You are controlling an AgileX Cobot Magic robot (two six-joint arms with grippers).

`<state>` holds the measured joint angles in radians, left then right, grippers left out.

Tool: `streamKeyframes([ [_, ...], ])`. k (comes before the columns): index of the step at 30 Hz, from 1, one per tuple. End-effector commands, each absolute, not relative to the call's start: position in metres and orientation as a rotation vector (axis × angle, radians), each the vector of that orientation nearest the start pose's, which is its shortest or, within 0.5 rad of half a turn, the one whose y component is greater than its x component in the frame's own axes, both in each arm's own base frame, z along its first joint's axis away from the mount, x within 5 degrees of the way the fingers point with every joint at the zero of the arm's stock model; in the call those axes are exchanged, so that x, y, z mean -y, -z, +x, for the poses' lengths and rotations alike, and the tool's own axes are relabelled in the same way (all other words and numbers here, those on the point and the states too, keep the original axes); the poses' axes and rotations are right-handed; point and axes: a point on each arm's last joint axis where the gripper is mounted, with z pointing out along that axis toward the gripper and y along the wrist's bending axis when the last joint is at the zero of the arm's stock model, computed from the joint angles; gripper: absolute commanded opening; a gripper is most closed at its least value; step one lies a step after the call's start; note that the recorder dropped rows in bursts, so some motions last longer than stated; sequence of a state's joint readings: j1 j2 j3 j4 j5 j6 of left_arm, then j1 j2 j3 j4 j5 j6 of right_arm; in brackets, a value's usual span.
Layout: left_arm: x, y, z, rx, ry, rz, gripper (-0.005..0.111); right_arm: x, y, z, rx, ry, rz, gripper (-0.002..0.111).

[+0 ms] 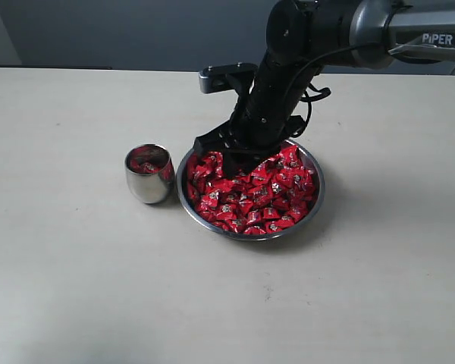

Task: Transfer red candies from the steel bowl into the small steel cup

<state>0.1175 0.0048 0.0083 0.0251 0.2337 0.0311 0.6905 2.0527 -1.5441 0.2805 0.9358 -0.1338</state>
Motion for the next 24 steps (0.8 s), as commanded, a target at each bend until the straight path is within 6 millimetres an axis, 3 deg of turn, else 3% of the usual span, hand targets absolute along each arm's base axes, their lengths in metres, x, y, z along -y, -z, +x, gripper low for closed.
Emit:
streamKeyframes([
  [1,-0.0072,-0.1922,0.0551,-1.716,-0.135,-0.059,0.000,-0.2831,-0.1855,0.3124,-2.815,-0.432,-1.006,0.032],
  [24,-0.0072,-0.1922,0.0551,-1.716,-0.135,-0.059,0.000,-0.2846,-0.1859,0.3100,-2.839,-0.474,-0.986,0.032],
])
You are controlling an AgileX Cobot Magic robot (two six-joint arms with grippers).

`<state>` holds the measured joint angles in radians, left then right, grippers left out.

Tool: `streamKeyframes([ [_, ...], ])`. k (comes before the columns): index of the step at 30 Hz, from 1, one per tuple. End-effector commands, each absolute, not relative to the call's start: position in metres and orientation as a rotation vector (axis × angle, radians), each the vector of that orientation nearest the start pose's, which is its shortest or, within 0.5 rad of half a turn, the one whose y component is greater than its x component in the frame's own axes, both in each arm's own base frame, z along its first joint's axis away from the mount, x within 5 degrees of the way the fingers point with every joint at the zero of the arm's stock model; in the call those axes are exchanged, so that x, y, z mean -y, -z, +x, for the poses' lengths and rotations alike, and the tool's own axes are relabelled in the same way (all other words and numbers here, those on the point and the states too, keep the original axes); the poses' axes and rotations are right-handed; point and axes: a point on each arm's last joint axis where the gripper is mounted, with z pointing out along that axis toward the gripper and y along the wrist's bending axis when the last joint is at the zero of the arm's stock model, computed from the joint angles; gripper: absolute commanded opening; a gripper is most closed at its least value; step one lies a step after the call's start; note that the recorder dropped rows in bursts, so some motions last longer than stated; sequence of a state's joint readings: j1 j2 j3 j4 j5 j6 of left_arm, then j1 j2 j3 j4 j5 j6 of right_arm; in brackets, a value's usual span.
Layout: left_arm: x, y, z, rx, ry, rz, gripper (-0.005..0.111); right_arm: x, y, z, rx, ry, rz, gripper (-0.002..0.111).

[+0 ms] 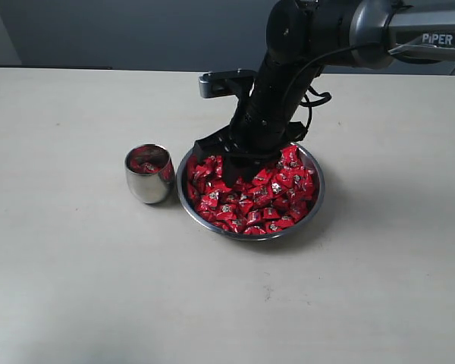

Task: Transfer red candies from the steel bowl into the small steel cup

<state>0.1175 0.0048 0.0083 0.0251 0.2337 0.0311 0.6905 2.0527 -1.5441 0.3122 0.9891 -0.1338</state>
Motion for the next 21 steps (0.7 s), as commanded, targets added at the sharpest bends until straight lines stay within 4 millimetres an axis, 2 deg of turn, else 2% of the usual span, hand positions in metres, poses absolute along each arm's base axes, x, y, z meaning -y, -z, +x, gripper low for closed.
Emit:
streamKeyframes([
  [1,-0.007,-0.192,0.055,-1.716,-0.135,-0.059,0.000,-0.285,-0.186,0.310,-2.836,-0.478,-0.982,0.032],
  [10,-0.007,-0.192,0.055,-1.716,-0.135,-0.059,0.000,-0.288,-0.185,0.309,-2.825,-0.526,-0.998,0.032],
  [17,-0.007,-0.192,0.055,-1.716,-0.135,-0.059,0.000,-0.293,-0.167,0.309,-2.880,-0.584,-0.985,0.033],
  [21,-0.007,-0.192,0.055,-1.716,-0.135,-0.059,0.000,-0.296,-0.167,0.312,-2.855,-0.612,-0.948,0.043],
])
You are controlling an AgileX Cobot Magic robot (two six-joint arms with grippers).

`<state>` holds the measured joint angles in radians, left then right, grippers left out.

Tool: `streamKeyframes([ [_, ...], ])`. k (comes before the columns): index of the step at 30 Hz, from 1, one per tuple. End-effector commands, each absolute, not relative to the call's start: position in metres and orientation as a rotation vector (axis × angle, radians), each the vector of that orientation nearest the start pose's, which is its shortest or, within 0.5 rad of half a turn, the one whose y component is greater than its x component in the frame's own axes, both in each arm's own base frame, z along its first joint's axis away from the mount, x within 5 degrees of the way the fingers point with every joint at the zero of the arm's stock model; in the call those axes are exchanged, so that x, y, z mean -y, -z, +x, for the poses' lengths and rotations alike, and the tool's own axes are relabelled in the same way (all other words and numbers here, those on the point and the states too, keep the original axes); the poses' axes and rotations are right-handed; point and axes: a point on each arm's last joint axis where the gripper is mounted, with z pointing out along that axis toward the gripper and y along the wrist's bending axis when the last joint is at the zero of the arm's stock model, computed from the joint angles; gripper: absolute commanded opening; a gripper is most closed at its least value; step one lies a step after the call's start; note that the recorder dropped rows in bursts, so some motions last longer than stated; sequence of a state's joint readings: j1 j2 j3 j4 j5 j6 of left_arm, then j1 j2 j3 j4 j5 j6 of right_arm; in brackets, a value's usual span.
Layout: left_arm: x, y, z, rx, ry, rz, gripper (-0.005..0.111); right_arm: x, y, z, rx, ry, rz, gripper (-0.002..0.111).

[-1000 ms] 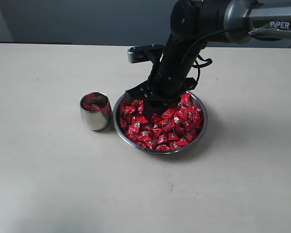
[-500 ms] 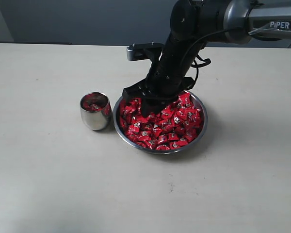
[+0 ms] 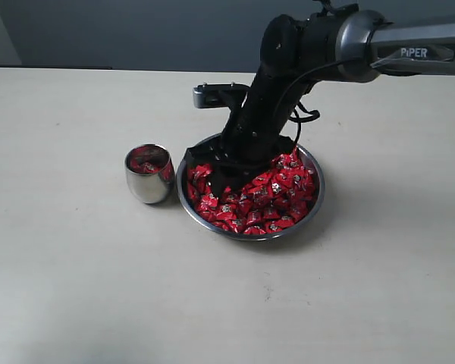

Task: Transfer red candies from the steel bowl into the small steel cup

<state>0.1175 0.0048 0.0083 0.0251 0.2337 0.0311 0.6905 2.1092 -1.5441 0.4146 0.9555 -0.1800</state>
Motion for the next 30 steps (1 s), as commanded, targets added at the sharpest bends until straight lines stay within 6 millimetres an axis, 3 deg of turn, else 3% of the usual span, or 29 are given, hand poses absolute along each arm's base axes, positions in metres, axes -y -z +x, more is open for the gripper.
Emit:
streamKeyframes([
  [1,-0.007,-0.192,0.055,-1.716,-0.135,-0.059,0.000,-0.296,-0.168,0.312,-2.846,-0.615,-0.940,0.046],
  [6,-0.007,-0.192,0.055,-1.716,-0.135,-0.059,0.000,-0.297,-0.166,0.315,-2.829,-0.616,-0.923,0.049],
  [16,-0.007,-0.192,0.055,-1.716,-0.135,-0.059,0.000,-0.300,-0.136,0.318,-2.884,-0.605,-0.900,0.048],
  [19,-0.007,-0.192,0.055,-1.716,-0.135,-0.059,0.000,-0.301,-0.135,0.319,-2.875,-0.605,-0.879,0.037],
  [24,-0.007,-0.192,0.055,-1.716,-0.135,-0.059,0.000,-0.302,-0.135,0.321,-2.863,-0.605,-0.872,-0.001],
  [30,-0.007,-0.192,0.055,-1.716,-0.135,-0.059,0.000,-0.301,-0.137,0.320,-2.861,-0.597,-0.881,0.000],
])
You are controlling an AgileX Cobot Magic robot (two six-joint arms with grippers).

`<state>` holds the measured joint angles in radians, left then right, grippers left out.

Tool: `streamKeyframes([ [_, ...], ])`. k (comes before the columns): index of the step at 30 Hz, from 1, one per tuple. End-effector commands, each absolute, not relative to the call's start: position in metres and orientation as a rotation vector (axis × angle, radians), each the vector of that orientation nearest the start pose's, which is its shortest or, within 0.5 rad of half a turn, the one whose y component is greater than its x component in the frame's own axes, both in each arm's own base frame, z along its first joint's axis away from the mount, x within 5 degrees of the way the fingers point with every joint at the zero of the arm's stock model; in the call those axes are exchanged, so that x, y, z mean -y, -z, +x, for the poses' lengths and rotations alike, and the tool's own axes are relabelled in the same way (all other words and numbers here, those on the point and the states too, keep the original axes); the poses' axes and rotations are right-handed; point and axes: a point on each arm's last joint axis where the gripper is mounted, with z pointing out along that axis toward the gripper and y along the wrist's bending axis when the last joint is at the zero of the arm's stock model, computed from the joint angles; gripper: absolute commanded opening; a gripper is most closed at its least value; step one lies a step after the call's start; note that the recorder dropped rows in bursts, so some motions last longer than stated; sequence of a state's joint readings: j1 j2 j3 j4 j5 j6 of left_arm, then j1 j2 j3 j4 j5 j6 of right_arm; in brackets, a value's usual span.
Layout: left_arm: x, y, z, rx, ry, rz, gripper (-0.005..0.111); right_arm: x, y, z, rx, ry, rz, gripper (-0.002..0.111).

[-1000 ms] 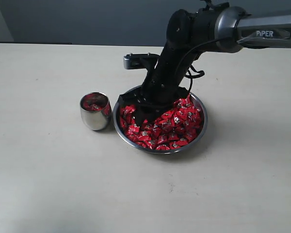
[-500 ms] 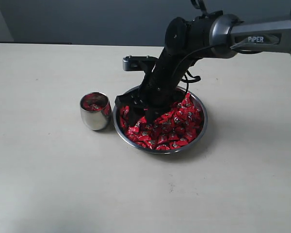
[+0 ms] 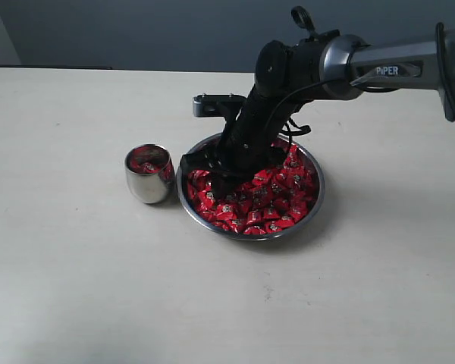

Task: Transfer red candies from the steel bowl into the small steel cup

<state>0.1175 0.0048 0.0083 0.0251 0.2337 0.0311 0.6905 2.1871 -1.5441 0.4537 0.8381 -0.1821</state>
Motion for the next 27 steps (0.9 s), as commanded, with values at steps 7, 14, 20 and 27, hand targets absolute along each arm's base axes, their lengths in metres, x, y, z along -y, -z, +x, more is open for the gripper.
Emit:
streamKeyframes([
  [7,-0.007,-0.192,0.055,-1.716,-0.135,-0.059,0.000,-0.299,-0.159,0.323,-2.774,-0.568,-0.903,-0.001],
  [14,-0.007,-0.192,0.055,-1.716,-0.135,-0.059,0.000,-0.298,-0.164,0.321,-2.769,-0.564,-0.920,-0.001],
  [20,-0.007,-0.192,0.055,-1.716,-0.135,-0.059,0.000,-0.295,-0.166,0.322,-2.756,-0.522,-0.955,-0.001],
  [27,-0.007,-0.192,0.055,-1.716,-0.135,-0.059,0.000,-0.293,-0.175,0.322,-2.725,-0.494,-0.975,-0.001],
])
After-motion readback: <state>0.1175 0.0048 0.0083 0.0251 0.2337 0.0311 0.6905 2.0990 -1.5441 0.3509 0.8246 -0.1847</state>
